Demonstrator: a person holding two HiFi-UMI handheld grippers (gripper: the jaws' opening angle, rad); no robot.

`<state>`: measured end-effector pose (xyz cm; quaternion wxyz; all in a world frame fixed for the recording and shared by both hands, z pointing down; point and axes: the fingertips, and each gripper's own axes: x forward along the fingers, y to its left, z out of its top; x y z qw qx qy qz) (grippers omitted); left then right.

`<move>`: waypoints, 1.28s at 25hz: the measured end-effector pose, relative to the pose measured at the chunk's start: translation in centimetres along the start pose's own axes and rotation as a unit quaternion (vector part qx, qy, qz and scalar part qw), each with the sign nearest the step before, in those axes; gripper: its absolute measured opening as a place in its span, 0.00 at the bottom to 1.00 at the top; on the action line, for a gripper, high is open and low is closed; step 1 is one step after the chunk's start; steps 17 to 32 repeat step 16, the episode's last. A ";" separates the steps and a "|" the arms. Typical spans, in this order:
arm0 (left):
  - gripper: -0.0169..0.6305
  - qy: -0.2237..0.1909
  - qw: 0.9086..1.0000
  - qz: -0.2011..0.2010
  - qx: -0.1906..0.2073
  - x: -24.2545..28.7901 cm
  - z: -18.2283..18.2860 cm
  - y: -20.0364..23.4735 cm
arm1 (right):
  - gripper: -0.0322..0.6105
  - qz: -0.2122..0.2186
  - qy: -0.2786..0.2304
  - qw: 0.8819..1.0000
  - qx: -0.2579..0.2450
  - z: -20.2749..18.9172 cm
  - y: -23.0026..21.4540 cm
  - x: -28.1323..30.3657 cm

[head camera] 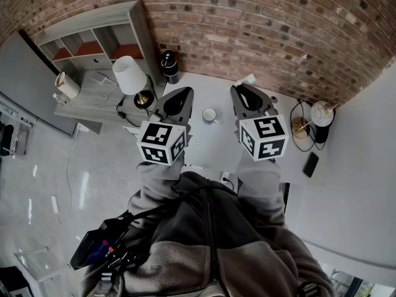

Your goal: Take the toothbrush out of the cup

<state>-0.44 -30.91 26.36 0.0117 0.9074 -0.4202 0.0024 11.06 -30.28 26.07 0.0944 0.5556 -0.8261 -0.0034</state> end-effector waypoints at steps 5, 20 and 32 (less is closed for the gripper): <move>0.03 0.002 1.000 -0.002 0.000 0.1 -0.2 -0.2 | 0.12 -0.002 -0.004 1.000 0.006 -0.1 -0.1 -0.2; 0.03 0.004 1.000 -0.002 0.002 0.2 -0.2 0.0 | 0.12 -0.005 -0.008 1.000 0.012 -0.1 -0.5 -0.1; 0.03 0.004 1.000 -0.002 0.002 0.2 -0.2 0.0 | 0.12 -0.005 -0.008 1.000 0.012 -0.1 -0.5 -0.1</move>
